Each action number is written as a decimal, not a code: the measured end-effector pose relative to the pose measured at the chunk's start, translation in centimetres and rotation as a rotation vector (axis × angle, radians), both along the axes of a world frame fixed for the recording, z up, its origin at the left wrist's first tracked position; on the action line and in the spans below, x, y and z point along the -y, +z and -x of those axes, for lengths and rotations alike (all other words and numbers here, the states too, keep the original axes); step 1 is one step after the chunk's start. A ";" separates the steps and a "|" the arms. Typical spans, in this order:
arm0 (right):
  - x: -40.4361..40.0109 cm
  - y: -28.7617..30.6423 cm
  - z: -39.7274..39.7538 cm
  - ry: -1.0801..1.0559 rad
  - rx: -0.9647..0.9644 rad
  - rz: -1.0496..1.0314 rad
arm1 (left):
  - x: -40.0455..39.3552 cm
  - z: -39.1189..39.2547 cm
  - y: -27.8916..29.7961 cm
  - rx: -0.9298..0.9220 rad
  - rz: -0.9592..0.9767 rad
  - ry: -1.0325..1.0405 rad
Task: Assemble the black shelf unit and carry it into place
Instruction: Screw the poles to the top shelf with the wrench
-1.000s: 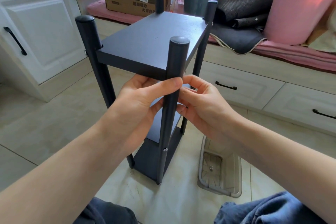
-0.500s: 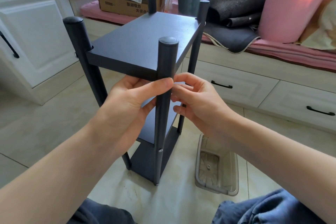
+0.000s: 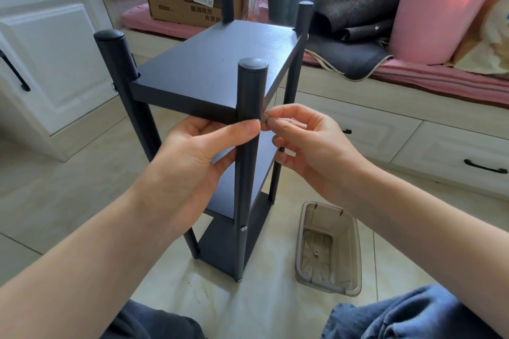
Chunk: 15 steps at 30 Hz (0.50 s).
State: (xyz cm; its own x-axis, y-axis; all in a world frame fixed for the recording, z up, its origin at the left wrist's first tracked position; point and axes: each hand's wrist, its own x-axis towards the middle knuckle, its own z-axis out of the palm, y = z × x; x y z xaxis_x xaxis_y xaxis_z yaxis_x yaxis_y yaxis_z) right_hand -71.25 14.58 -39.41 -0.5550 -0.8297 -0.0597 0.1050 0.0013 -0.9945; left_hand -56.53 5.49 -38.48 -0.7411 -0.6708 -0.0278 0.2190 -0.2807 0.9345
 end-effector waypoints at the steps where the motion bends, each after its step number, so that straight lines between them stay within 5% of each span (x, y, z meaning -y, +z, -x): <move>1: 0.0 0.0 0.0 0.014 0.024 0.003 | 0.0 0.0 0.0 0.002 0.003 0.000; 8: 0.3 0.0 -0.6 0.076 0.208 0.045 | -0.1 0.0 0.1 0.026 0.007 0.021; 15: 0.1 0.1 -0.5 0.030 0.073 0.033 | -0.1 0.0 0.2 0.017 0.013 0.013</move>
State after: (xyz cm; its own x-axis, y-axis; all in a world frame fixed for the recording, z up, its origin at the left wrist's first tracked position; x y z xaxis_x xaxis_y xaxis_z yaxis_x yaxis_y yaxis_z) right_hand -70.78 14.47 -39.31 -0.5250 -0.8481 -0.0714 0.1775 -0.0271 -0.9837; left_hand -56.50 5.59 -38.28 -0.7320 -0.6805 -0.0321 0.2062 -0.2662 0.9416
